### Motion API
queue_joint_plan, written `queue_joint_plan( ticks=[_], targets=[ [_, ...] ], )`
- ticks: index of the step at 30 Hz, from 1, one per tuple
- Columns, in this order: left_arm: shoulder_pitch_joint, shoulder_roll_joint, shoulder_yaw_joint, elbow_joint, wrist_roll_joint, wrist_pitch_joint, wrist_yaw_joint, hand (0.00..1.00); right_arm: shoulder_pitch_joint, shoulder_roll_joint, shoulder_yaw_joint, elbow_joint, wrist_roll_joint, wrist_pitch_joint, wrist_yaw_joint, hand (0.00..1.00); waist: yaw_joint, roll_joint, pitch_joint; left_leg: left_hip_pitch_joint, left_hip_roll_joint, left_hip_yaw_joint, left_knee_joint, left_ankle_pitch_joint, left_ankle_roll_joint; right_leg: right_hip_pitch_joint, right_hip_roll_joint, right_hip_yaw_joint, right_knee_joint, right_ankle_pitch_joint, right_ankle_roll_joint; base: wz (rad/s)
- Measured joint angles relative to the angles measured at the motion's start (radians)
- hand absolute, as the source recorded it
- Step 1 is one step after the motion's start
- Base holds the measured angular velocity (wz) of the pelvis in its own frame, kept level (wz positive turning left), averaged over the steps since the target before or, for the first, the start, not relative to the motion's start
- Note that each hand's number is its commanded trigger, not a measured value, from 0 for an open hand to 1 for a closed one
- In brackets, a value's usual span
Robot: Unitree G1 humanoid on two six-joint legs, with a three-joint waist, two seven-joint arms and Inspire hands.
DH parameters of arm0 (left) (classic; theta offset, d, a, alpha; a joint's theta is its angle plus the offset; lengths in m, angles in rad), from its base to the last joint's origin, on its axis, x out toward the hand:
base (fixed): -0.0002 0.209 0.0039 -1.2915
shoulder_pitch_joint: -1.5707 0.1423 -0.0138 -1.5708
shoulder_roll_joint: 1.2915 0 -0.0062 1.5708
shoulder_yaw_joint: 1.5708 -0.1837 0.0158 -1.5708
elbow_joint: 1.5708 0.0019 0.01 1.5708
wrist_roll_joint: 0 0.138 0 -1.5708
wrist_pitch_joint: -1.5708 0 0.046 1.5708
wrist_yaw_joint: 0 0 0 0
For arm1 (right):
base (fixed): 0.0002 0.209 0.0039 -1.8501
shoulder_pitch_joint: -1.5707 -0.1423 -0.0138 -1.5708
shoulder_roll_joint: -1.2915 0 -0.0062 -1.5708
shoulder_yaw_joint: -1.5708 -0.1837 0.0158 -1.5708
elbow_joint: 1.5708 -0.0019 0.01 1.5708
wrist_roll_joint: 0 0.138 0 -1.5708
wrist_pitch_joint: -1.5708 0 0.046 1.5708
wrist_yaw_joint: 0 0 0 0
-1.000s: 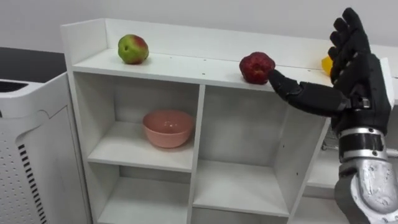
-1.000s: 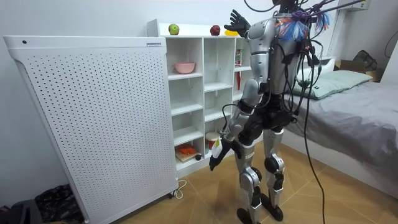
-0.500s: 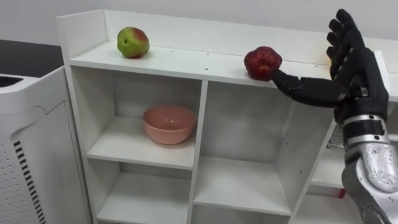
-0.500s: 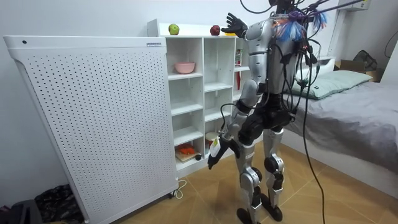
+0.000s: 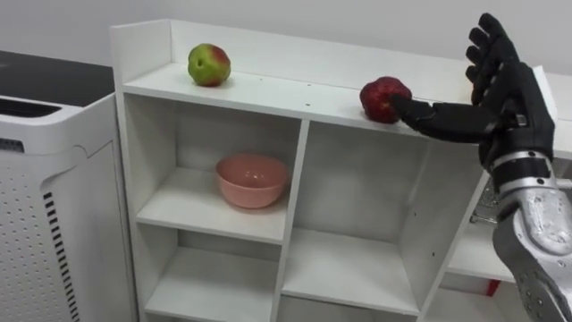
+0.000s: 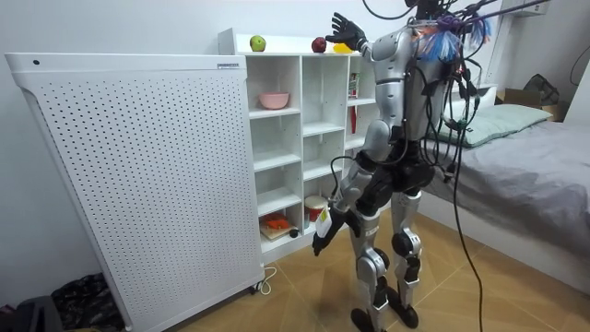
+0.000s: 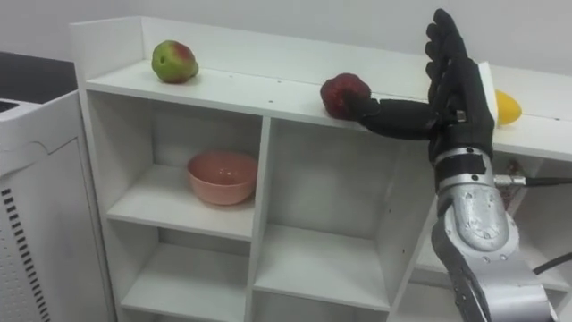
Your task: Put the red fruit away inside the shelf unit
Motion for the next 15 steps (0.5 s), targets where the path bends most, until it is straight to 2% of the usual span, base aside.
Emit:
queue_joint_plan(
  ticks=[5, 15],
  targets=[
    [0.0, 0.003, 0.0, 0.001, 0.0, -0.002, -0.001, 0.0, -0.001, -0.001, 0.018, 0.0, -0.001, 0.0, 0.03, 0.0, 0.01, -0.006, 0.0027, 0.0, -0.001, -0.002, 0.001, 0.003, 0.0, 0.0, 0.0, 0.0, -0.001, 0.0, 0.0, 0.01],
    [-0.011, 0.005, 0.019, 0.023, -0.001, -0.002, -0.004, 0.0, -0.003, -0.004, 0.018, 0.034, 0.022, -0.001, 0.061, 0.0, 0.022, -0.008, 0.0028, 0.0, -0.001, -0.005, 0.0, 0.003, 0.0, -0.001, -0.001, 0.0, -0.004, 0.0, 0.0, 0.0]
  ],
)
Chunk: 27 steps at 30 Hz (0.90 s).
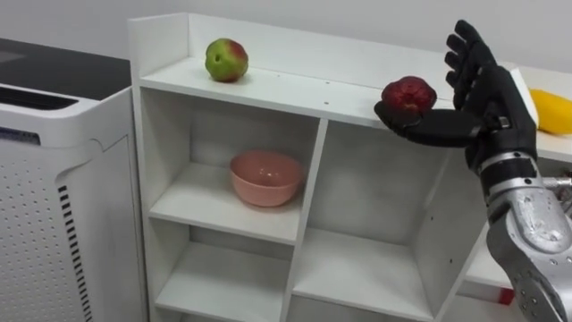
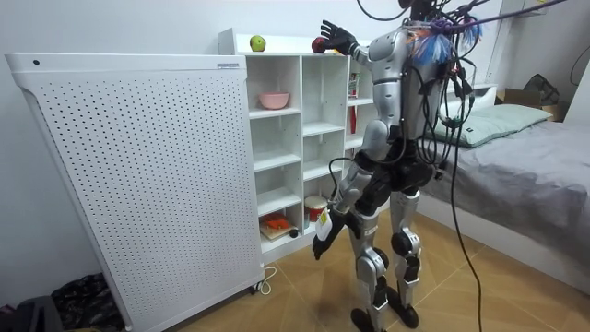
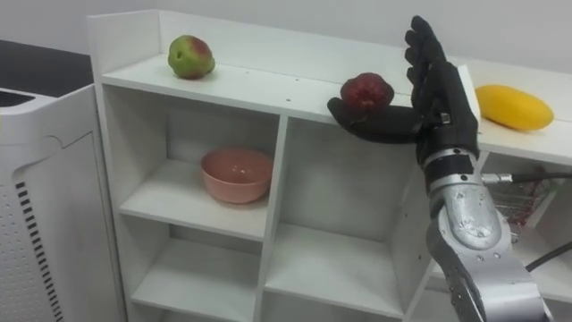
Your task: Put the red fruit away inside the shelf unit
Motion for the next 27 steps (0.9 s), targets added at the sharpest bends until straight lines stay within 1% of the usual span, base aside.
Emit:
queue_joint_plan(
  ticks=[10, 16, 19, 23, 26, 27],
  targets=[
    [0.001, 0.002, 0.002, 0.0, 0.0, 0.003, -0.005, 0.0, 0.0, -0.002, 0.0, 0.004, 0.01, 0.0, 0.017, 0.0, 0.0, -0.001, -0.0008, -0.001, 0.0, 0.0, -0.001, 0.0, 0.0, 0.001, 0.0, -0.001, 0.001, 0.0, 0.0, 0.0],
    [0.002, 0.002, 0.003, 0.0, -0.001, 0.005, -0.005, 0.0, 0.0, -0.023, 0.0, 0.004, 0.01, 0.002, 0.057, 0.0, -0.004, -0.001, -0.0012, -0.001, 0.0, -0.001, 0.003, 0.0, 0.0, 0.002, -0.002, -0.025, 0.002, 0.0, 0.0, 0.0],
    [0.004, 0.002, 0.003, 0.0, -0.001, 0.005, -0.004, 0.0, 0.0, -0.034, 0.0, 0.004, 0.01, 0.003, 0.073, 0.0, -0.006, -0.001, -0.0017, -0.001, 0.0, -0.002, 0.004, 0.0, 0.0, 0.003, -0.002, -0.026, 0.002, 0.0, 0.0, 0.0],
    [0.006, 0.003, 0.001, 0.0, -0.001, 0.005, -0.004, 0.0, 0.0, -0.036, 0.001, 0.017, 0.005, 0.003, 0.088, 0.0, -0.011, -0.002, -0.0025, -0.001, 0.0, -0.004, 0.007, 0.0, 0.0, 0.005, -0.003, -0.031, 0.002, 0.0, 0.0, 0.0],
    [0.006, 0.004, -0.002, 0.001, -0.001, 0.005, -0.005, 0.0, -0.001, -0.037, 0.019, 0.053, -0.018, 0.004, 0.091, 0.0, -0.011, -0.004, -0.0041, -0.001, 0.0, -0.004, 0.009, 0.0, 0.0, 0.006, -0.004, -0.052, 0.002, 0.0, 0.0, 0.0],
    [0.006, 0.004, -0.002, 0.002, -0.002, 0.005, -0.005, 0.0, -0.001, -0.037, 0.021, 0.062, -0.026, 0.004, 0.095, 0.0, -0.011, -0.004, -0.0042, -0.001, 0.0, -0.004, 0.01, 0.0, 0.0, 0.006, -0.004, -0.051, 0.002, 0.0, 0.0, 0.0]
  ],
)
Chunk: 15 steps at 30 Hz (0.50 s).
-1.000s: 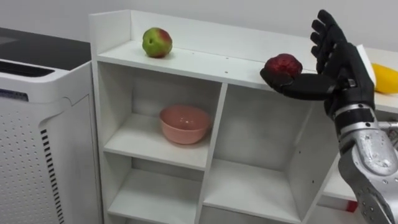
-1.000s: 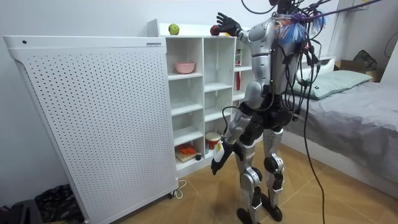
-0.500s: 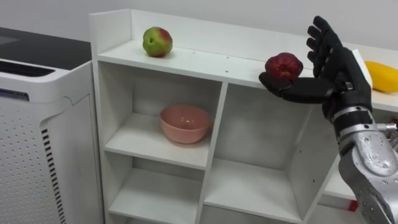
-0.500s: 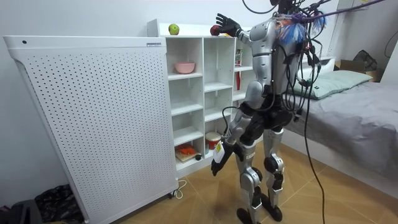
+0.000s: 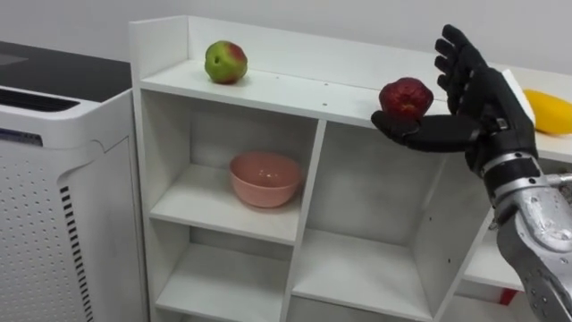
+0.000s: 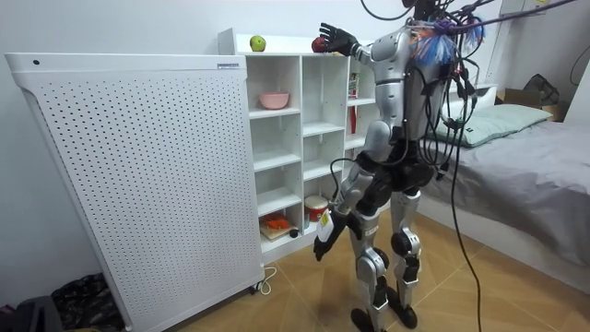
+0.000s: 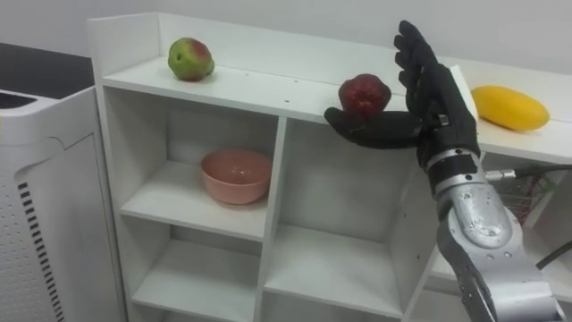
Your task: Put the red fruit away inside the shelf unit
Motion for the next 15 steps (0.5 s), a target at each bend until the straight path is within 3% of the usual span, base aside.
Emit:
queue_joint_plan(
  ticks=[15],
  targets=[
    [-0.004, 0.002, 0.001, 0.002, 0.0, 0.011, -0.038, 0.0, -0.016, -0.001, 0.007, 0.07, -0.112, 0.011, 0.004, 0.0, -0.007, 0.0, -0.0019, -0.001, 0.0, -0.001, 0.001, 0.0, 0.0, -0.001, 0.0, 0.002, 0.001, 0.0, 0.0, 0.0]
  ],
)
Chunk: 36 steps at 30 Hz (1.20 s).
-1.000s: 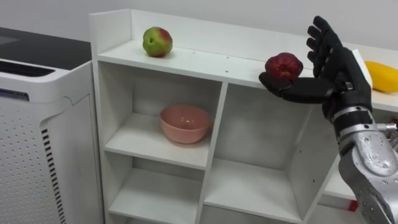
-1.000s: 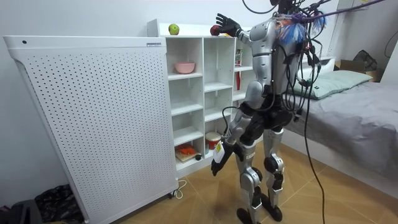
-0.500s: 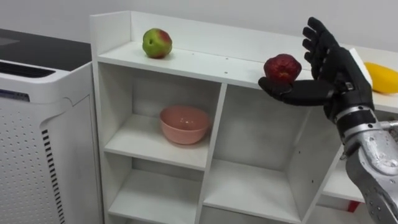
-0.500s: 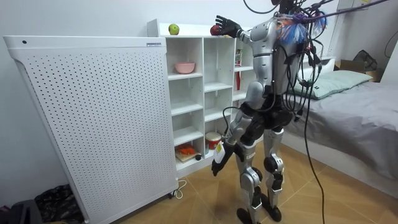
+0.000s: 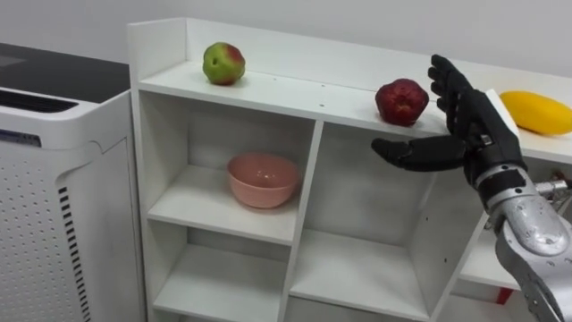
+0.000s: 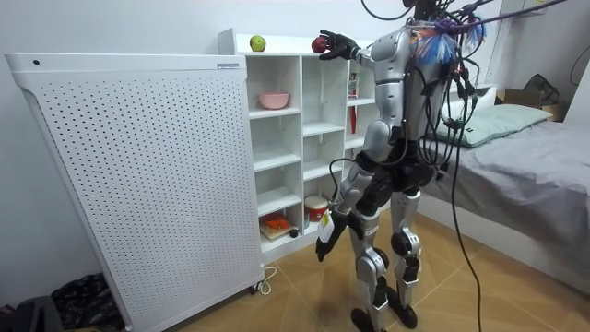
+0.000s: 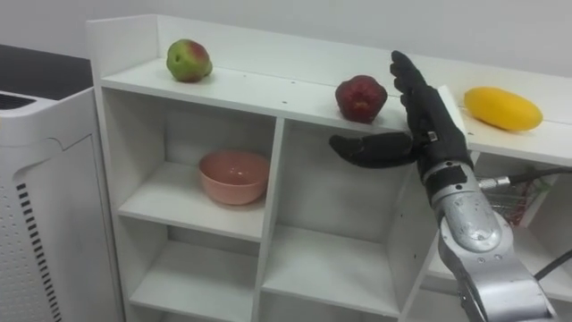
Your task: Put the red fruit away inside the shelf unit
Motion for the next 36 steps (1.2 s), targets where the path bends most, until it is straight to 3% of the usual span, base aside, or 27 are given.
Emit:
queue_joint_plan(
  ticks=[25, 26, 27, 28, 36],
  targets=[
    [-0.003, 0.006, -0.002, 0.0, 0.0, 0.003, 0.002, 0.0, -0.004, 0.0, 0.026, 0.004, -0.018, 0.0, -0.01, 0.0, 0.021, 0.003, -0.0009, -0.001, 0.0, -0.004, 0.008, 0.0, 0.0, 0.003, 0.0, -0.006, 0.001, 0.0, 0.0, 0.0],
    [-0.003, 0.006, -0.003, 0.0, 0.0, 0.003, 0.002, 0.0, -0.005, 0.0, 0.036, 0.001, -0.022, 0.0, -0.01, 0.51, 0.021, 0.003, -0.001, -0.002, 0.0, -0.004, 0.007, 0.0, -0.001, 0.003, 0.0, -0.006, 0.001, 0.0, 0.0, 0.0],
    [-0.003, 0.006, -0.003, 0.0, 0.0, 0.003, 0.002, 0.0, -0.005, 0.0, 0.04, -0.001, -0.022, 0.0, -0.011, 0.6, 0.022, 0.003, -0.001, -0.002, 0.0, -0.004, 0.007, 0.0, -0.001, 0.003, 0.0, -0.006, 0.001, 0.0, 0.0, 0.0],
    [-0.003, 0.006, -0.003, 0.0, 0.0, 0.003, 0.002, 0.0, -0.005, 0.0, 0.044, -0.003, -0.025, 0.0, -0.011, 1.0, 0.022, 0.003, -0.0012, -0.002, 0.0, -0.004, 0.007, 0.0, -0.001, 0.003, 0.0, -0.006, 0.001, 0.0, 0.0, 0.0],
    [-0.007, 0.006, -0.011, 0.012, 0.0, 0.003, 0.002, 0.0, -0.009, 0.0, 0.048, -0.016, -0.029, -0.005, -0.022, 1.0, 0.024, -0.003, -0.0009, -0.002, -0.001, -0.005, 0.006, 0.0, -0.001, 0.004, -0.001, -0.008, 0.001, 0.0, 0.0, 0.0]
  ],
)
